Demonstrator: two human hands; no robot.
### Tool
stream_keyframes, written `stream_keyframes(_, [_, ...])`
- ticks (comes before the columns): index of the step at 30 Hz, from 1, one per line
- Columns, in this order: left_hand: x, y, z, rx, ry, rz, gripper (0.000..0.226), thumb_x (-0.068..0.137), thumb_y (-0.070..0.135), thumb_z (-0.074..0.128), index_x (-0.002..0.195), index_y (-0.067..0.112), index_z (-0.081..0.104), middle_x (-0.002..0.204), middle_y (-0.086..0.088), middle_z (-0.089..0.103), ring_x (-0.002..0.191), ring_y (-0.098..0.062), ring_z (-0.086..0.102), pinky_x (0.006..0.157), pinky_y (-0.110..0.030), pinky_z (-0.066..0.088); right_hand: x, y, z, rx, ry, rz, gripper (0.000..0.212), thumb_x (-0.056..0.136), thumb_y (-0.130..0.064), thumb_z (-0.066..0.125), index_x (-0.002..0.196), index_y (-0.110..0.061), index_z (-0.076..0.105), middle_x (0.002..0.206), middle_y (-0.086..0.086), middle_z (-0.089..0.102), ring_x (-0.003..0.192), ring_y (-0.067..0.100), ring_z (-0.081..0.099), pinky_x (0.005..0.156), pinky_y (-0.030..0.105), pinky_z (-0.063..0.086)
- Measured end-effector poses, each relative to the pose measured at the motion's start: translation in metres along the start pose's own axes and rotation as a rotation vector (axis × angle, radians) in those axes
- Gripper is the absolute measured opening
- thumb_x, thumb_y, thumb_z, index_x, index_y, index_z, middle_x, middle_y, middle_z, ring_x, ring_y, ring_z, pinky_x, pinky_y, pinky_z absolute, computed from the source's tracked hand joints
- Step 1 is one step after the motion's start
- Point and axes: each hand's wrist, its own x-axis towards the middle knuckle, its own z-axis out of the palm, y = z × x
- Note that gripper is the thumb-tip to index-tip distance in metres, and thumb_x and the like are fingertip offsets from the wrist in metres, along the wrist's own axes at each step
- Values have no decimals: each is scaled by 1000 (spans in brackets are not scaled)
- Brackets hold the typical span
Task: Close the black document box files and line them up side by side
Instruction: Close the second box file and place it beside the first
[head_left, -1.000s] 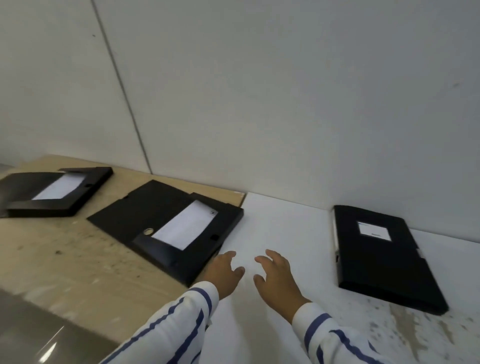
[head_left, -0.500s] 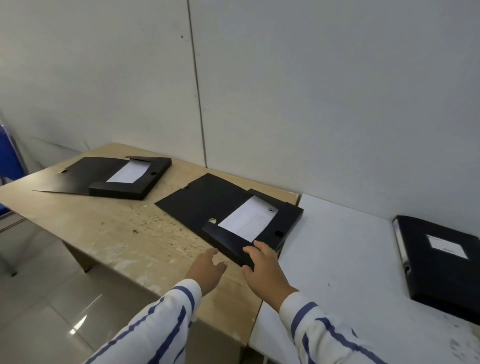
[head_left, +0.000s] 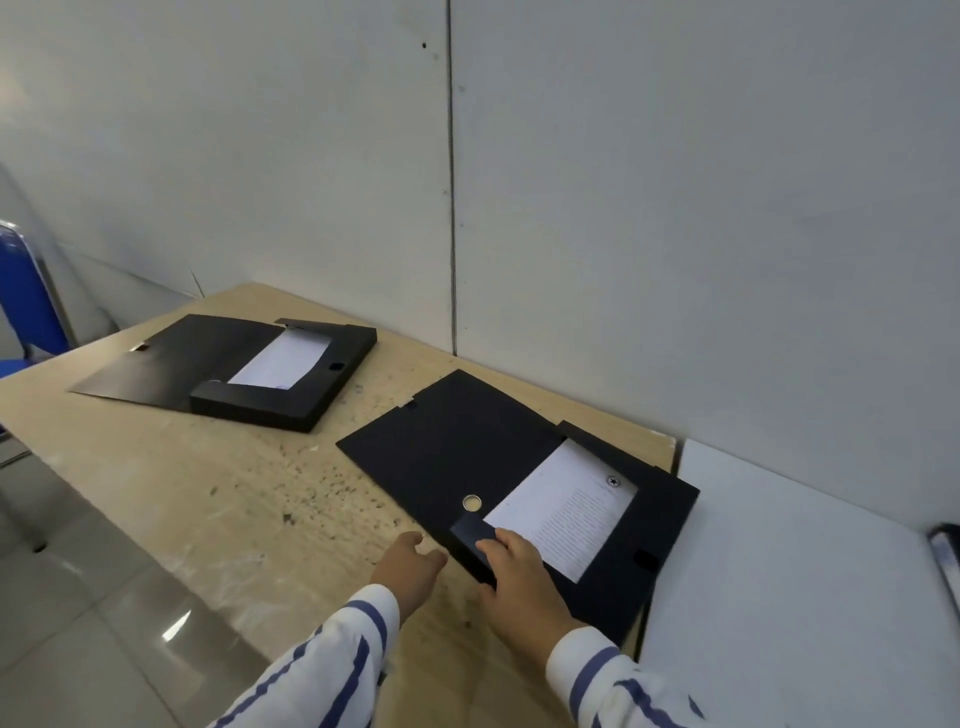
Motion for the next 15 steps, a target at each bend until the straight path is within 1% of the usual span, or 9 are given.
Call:
stream_keyframes(4, [33,3,-15,-66,-2,-52,56,92,27,52,143,12,33,137,-17,49,112,-33,53,86,-34,42,29,2,10,-55,-29,24,53,94,-28,48,143,-24,28,156,1,18,143,22,17,115,38,26])
stream_keyframes(5, [41,3,-20,-62,-2,-57,57,92,27,52,143,11,33,139,-17,48,112,-33,53,87,-35,43,35,3,14,-71,-26,34,53,94,-28,48,143,-25,27,156,0,18,143,22,16,115,38,25])
stream_keyframes(6, [51,4,-26,-51,-2,-57,58,92,28,54,143,10,33,142,-17,45,117,-35,52,91,-37,43,40,5,18,-94,-21,46,54,94,-27,48,144,-25,26,156,0,18,144,22,15,116,39,22])
stream_keyframes(8, [72,7,-38,-6,12,-49,61,91,28,56,144,8,33,145,-18,42,125,-38,48,97,-38,42,48,8,25,-158,-3,63,54,95,-24,45,144,-25,25,157,-1,18,145,22,11,119,42,12])
stream_keyframes(10, [91,11,-51,77,48,-35,62,89,28,56,144,7,33,146,-18,41,126,-38,47,101,-40,42,52,10,31,-219,18,79,54,95,-19,42,146,-24,22,157,-1,16,146,21,7,119,44,3])
stream_keyframes(12, [111,15,-63,179,71,-2,62,89,29,56,143,8,35,146,-17,42,127,-37,46,105,-43,41,53,11,37,-243,53,114,55,96,-18,40,146,-24,20,158,-1,15,146,20,5,119,44,-1])
stream_keyframes(15, [141,19,-80,292,71,54,59,87,29,57,139,9,40,142,-15,44,124,-36,48,105,-45,42,53,10,43,-258,77,167,55,97,-18,38,147,-26,19,159,-2,13,147,19,3,118,42,-6])
